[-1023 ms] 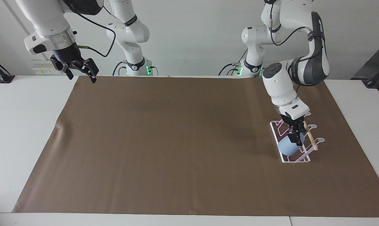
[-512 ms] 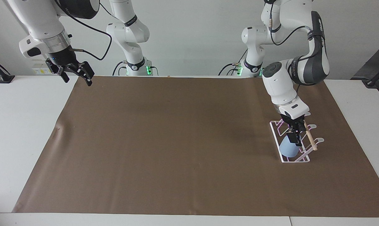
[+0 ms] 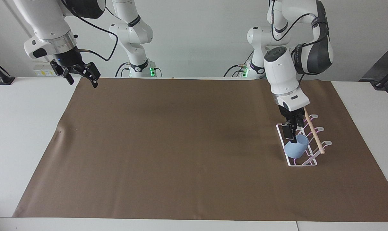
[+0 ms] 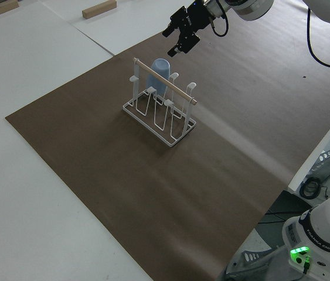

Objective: Hang cup on cup holder
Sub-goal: 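Release the cup on the rack hook with the left gripper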

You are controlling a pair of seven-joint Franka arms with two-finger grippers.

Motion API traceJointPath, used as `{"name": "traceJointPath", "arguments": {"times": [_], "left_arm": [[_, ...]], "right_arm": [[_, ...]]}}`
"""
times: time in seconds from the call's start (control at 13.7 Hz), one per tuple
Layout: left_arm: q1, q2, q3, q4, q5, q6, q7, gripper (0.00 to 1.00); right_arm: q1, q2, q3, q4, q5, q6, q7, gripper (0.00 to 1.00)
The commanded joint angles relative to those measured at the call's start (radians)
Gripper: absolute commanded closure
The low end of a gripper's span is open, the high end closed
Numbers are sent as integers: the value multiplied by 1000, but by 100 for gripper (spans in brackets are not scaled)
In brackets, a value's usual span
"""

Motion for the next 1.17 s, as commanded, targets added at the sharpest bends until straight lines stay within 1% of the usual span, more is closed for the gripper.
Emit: {"name": "traceJointPath", "arguments": {"times": [0.0,0.15,0.22,0.44,0.58,0.66,0.73,0.88,1.1], "left_arm": [[7,-108,16,-18,-220,-52,226,0],[25,-146,27,-7,-362,-141,512,0],[34,-156,30,14,-402,-196,662,0],[74,-142,32,152,-507,-348,1014,0],[125,-122,32,242,-606,-455,1235,0],[146,-115,33,275,-627,-504,1316,0],[161,-110,32,298,-644,-553,1387,0],[168,-99,33,347,-640,-641,1505,0],[178,-104,36,359,-632,-679,1541,0]], "right_arm": [[1,70,-8,99,-5,-54,-13,0],[4,71,-6,98,-4,-50,-11,0],[5,71,-3,97,-2,-47,-8,0],[4,71,-3,92,7,-45,-6,0],[36,60,-15,90,6,-53,-3,0],[56,58,-38,81,4,-56,9,0],[53,58,-47,75,6,-51,9,0],[45,58,-46,74,6,-48,9,0],[44,58,-43,74,3,-54,9,0]]}}
